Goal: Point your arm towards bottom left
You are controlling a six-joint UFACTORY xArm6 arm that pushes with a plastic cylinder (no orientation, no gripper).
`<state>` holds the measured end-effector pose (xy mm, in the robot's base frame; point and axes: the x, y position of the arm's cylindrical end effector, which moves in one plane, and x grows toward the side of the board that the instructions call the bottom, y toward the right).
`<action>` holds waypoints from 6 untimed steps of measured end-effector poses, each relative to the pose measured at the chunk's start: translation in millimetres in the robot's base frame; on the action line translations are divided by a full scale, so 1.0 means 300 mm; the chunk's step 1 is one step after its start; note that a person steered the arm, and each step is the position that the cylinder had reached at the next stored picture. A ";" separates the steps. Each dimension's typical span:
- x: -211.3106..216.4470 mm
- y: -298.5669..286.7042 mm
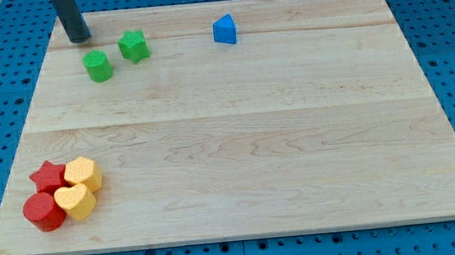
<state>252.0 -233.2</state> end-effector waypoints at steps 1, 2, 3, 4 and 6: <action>0.002 0.000; 0.204 -0.045; 0.394 -0.093; 0.585 -0.137; 0.943 -0.202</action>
